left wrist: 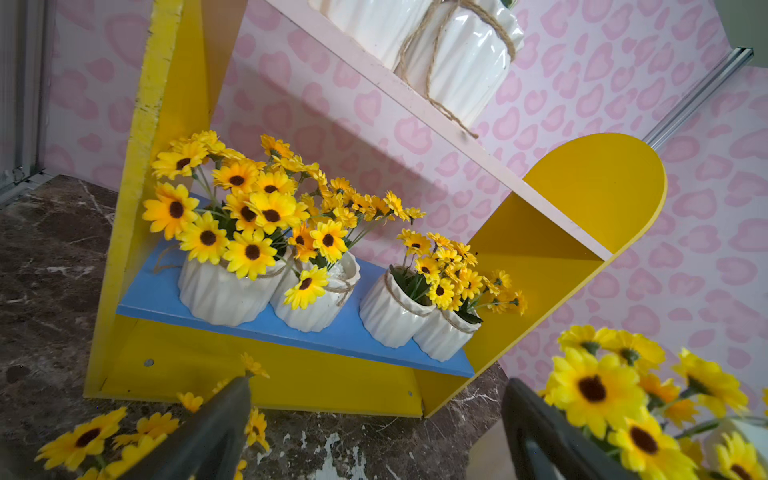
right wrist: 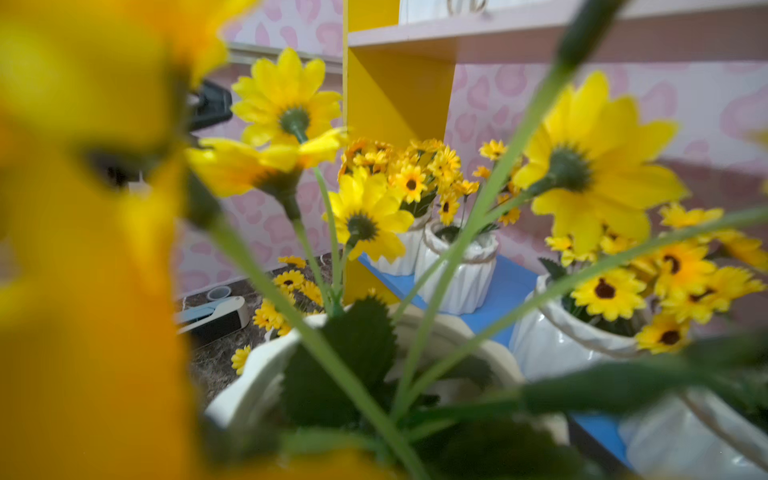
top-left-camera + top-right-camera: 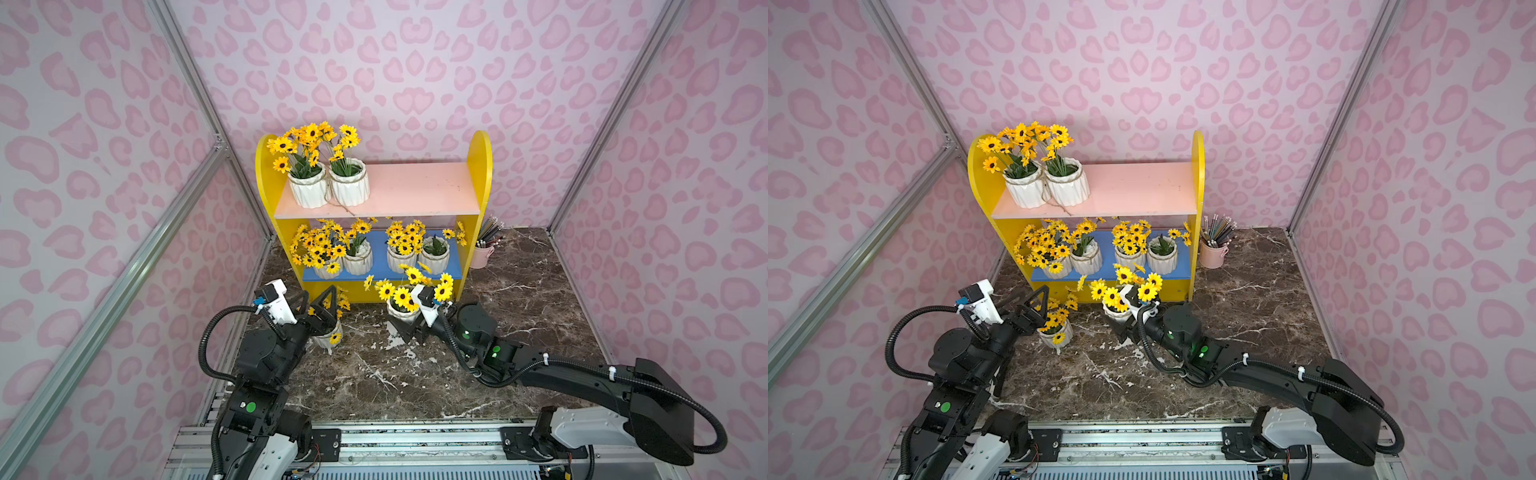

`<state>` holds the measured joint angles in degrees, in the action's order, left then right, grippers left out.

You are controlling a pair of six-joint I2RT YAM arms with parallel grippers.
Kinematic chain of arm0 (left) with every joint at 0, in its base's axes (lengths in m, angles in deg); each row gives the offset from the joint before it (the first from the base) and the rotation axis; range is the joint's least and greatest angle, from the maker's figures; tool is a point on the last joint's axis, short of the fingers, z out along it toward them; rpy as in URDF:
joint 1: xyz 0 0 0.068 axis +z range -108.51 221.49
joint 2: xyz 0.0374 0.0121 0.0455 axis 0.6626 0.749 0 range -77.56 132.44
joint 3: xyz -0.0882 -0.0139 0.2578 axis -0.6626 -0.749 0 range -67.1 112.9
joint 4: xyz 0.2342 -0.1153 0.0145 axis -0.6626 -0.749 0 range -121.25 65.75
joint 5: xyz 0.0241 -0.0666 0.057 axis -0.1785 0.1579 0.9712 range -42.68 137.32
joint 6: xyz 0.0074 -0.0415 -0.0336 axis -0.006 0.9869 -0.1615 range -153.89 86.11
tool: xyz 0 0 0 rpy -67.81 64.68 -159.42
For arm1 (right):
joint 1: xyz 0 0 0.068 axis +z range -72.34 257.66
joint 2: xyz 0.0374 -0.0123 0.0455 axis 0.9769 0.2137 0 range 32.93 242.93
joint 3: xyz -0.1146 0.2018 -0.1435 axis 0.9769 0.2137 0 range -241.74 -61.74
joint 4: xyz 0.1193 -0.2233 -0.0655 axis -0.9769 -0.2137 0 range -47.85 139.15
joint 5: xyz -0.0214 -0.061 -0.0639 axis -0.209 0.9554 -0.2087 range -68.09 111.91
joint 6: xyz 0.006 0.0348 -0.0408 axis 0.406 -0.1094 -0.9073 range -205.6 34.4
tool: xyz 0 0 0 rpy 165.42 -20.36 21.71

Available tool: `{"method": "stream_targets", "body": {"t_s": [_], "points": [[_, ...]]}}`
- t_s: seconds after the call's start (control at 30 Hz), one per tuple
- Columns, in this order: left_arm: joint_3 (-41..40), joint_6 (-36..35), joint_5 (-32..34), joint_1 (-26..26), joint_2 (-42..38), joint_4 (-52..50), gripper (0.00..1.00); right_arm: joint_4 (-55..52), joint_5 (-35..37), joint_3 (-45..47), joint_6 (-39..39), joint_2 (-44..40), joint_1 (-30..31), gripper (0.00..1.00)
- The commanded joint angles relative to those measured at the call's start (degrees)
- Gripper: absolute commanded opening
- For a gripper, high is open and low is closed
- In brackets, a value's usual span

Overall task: Take the sunflower pots off the shelves
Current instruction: Place the sunflower pot at the center of the board.

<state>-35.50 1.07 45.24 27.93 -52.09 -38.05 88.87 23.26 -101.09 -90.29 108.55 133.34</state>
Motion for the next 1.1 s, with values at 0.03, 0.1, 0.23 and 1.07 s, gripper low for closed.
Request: {"method": "stream_targets", "body": {"t_s": [0.03, 0.1, 0.23, 1.07], "points": [[-0.32, -0.69, 2.59, 0.06, -2.32, -1.28, 0.96, 21.66, -1.92, 2.69, 2.04, 6.50, 0.31, 0.00], [0.06, -1.30, 3.63, 0.07, -3.17, -2.51, 0.96, 26.77, -3.07, 2.81, 2.39, 11.05, 0.32, 0.00], [0.80, -4.29, 5.05, 0.03, -3.47, -5.45, 0.96, 35.27, -4.59, 1.31, 2.78, 19.93, 0.31, 0.00], [0.10, -8.06, 6.15, 0.03, -9.57, -8.57, 0.96, 50.45, -6.58, -17.04, 7.28, 57.75, 1.79, 0.00]]}}
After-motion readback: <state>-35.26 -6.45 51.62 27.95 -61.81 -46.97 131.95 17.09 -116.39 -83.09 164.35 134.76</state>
